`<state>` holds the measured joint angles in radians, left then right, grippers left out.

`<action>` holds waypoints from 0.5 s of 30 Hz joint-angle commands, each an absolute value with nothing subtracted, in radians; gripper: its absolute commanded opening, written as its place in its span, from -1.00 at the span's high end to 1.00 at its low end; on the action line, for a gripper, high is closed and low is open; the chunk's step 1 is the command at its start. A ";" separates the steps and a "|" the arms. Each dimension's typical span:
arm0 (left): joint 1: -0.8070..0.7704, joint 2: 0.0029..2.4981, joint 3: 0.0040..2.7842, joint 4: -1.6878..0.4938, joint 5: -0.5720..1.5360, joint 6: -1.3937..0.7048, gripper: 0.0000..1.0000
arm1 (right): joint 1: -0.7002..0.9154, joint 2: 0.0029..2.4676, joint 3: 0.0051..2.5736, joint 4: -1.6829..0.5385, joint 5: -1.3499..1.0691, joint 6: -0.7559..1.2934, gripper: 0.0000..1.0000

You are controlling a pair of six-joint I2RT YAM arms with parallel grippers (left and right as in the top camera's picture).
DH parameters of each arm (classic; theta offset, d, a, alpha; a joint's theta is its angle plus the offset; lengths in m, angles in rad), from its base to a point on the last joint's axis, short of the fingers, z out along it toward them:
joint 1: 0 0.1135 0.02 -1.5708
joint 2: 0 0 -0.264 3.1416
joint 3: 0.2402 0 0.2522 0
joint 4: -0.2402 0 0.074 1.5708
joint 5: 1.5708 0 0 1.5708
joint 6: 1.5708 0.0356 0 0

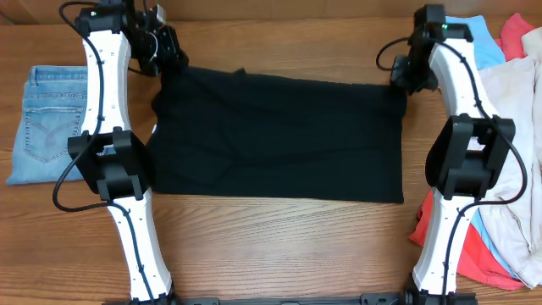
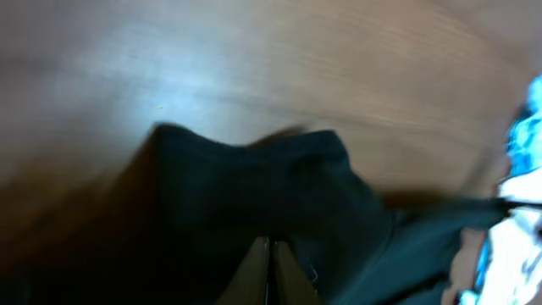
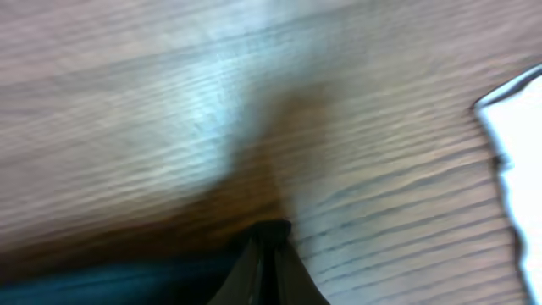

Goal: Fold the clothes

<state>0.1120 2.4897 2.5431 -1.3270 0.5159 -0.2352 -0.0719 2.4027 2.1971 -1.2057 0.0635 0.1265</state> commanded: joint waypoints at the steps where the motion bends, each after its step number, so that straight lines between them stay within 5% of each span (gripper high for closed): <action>1: 0.103 2.489 2.567 -1.393 0.385 -0.156 0.91 | -0.081 2.397 2.305 -1.258 0.091 0.127 0.92; 15: 0.084 2.489 2.556 -1.690 0.280 -0.153 0.92 | -0.115 2.397 2.383 -1.694 0.097 0.127 0.92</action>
